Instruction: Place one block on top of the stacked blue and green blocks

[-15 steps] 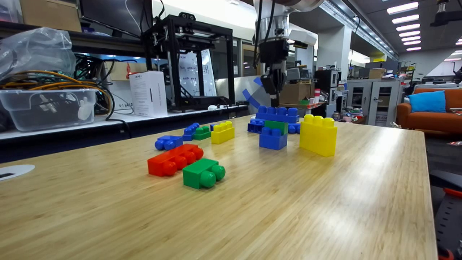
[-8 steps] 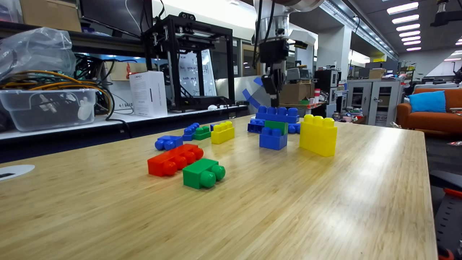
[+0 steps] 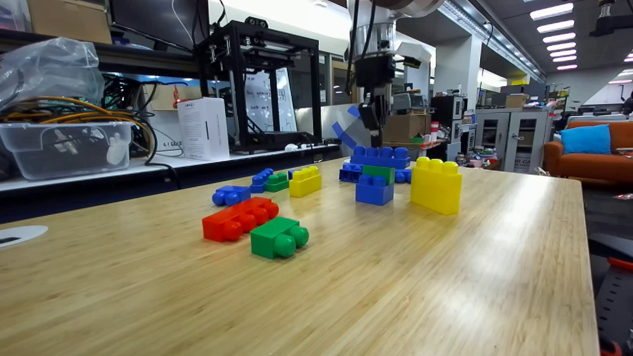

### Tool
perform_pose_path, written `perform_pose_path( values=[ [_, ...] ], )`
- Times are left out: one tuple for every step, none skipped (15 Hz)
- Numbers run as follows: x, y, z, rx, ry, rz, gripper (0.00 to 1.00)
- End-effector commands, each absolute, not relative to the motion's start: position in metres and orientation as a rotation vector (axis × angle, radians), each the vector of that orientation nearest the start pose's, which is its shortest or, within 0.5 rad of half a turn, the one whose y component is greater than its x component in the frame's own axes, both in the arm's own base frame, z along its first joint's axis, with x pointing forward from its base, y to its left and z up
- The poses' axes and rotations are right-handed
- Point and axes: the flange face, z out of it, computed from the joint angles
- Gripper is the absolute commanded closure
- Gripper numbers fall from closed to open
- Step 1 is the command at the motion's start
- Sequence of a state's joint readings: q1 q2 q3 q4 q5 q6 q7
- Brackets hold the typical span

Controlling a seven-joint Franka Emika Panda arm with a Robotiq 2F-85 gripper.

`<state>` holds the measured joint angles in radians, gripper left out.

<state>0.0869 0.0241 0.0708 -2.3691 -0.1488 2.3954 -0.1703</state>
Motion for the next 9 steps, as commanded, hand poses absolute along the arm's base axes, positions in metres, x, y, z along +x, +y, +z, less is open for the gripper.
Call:
perform_pose_path(
  values=[
    [0.498, 0.074, 0.306, -3.148, -0.730, 0.016, 1.00],
    [0.498, 0.074, 0.308, -3.149, -0.729, 0.006, 1.00],
    [0.498, 0.073, 0.313, -3.152, -0.725, -0.010, 1.00],
    [0.498, 0.073, 0.316, -3.154, -0.721, -0.022, 1.00],
    [0.499, 0.071, 0.322, -3.160, -0.712, -0.040, 1.00],
    [0.499, 0.070, 0.327, -3.166, -0.703, -0.058, 1.00],
    [0.500, 0.069, 0.335, -3.173, -0.692, -0.081, 1.00],
    [0.501, 0.068, 0.342, -3.177, -0.686, -0.106, 1.00],
    [0.501, 0.068, 0.351, -3.182, -0.681, -0.133, 1.00]
  ],
)
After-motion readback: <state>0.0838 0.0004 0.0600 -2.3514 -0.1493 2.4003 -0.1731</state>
